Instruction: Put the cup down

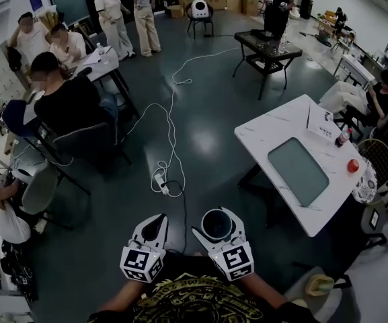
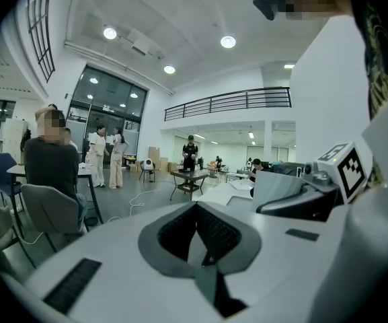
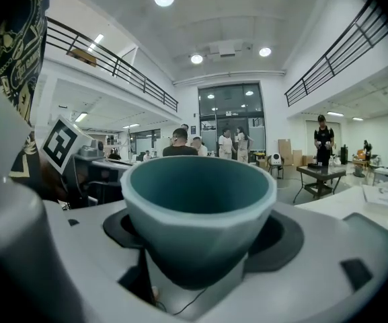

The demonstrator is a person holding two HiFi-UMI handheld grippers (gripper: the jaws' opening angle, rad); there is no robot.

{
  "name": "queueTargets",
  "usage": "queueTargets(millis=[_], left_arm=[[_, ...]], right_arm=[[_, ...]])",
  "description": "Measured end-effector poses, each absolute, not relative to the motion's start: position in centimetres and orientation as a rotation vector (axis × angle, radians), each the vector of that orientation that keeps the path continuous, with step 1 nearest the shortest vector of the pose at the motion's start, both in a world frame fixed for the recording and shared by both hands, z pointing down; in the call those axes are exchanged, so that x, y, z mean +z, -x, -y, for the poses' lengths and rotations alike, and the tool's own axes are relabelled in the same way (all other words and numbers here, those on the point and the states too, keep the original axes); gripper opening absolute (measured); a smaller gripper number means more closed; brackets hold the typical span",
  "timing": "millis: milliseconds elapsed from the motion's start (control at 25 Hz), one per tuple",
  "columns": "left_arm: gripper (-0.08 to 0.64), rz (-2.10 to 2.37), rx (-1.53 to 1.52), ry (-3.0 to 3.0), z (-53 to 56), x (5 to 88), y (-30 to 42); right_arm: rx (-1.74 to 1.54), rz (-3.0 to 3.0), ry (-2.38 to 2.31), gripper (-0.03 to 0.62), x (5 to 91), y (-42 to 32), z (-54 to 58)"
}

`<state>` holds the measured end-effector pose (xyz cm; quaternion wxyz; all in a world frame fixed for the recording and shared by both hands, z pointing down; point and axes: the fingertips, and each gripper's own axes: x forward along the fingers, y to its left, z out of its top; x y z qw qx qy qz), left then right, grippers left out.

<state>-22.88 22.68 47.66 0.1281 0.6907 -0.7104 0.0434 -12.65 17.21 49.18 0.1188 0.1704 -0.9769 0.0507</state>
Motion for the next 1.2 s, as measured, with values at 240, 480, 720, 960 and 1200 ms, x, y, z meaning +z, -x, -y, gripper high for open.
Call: queueTargets(millis=[240,480,720,960,1200], left_arm=[[0.011,2.059,0.136,-2.027,-22.4,47.7,22.2],[0.011,2.056,0.124,-2.014,-22.8,47.7,21.6],[0.011,2.045,0.066,-2.012,-22.5,47.5,21.1],[0.011,1.994,-0.007,-2.043,-21.0,47.8,20.7],[0.011,1.944,-0.026,-2.137,-18.2,47.5,19.3]], right_arm=[[0.162,2.859,-0.527,0.379,49.3,11.8,-16.8],[0.163,2.847,-0.529,0.379,49.0,11.0,-17.0],[0.140,2.813,-0.555,0.379,48.5,9.7,-16.8],[0.096,2.773,-0.610,0.379,47.9,8.9,-16.3],[0.073,2.725,-0.693,0.379,47.9,7.3,-14.4]])
